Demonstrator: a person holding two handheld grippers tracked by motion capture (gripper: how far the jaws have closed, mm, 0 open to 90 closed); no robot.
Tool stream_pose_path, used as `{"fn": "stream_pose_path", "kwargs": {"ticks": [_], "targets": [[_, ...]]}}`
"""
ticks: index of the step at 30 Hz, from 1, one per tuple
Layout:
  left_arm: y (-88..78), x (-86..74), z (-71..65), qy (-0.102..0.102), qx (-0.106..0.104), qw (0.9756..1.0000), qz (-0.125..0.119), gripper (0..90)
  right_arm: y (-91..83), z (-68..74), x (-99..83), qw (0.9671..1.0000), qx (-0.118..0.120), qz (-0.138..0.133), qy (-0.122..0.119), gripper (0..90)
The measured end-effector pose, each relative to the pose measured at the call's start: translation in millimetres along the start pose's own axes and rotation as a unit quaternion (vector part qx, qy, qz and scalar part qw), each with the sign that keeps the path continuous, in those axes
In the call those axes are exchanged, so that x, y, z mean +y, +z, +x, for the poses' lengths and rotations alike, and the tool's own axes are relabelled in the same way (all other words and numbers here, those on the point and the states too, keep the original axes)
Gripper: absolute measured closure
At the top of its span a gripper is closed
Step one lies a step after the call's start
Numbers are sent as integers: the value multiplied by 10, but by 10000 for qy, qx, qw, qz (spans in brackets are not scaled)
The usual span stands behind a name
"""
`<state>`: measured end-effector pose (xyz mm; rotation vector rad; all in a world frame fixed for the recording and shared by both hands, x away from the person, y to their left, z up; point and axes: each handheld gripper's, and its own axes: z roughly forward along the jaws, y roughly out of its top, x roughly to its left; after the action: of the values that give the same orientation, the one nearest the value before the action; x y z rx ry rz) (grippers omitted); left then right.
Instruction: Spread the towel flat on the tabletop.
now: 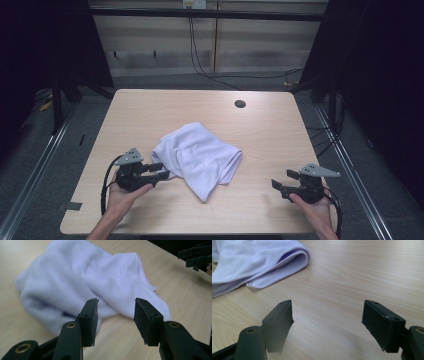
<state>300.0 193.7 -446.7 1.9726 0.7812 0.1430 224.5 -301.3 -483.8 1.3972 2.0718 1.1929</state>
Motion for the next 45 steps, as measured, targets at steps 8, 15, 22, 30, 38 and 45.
{"fn": "stream_pose_path", "kwargs": {"ticks": [8, 15, 22, 30, 38, 45], "targets": [[563, 314, -98, 432, -501, 9975, 259, 592, 3, 57, 25, 10000, 63, 38, -50, 242], [970, 6, -130, 814, -241, 9896, 1162, 684, 96, 150, 45, 9991, 193, 186, -328, 240], [834, -135, -258, 432, -682, 9874, 1359, 871, 145, 221, 49, 9977, 345, 275, -519, 249], [672, -228, -594, 560, -1125, 9829, 1349, 771, 210, 383, 91, 9950, 729, 313, -610, 426], [938, 47, -659, 745, -876, 9879, 1037, 593, 565, 680, 225, 9839, 1474, 626, -791, 612], [1041, -17, -576, 619, -871, 9904, 875, 504, 819, 790, 244, 9795, 1570, 803, -979, 509]]}}
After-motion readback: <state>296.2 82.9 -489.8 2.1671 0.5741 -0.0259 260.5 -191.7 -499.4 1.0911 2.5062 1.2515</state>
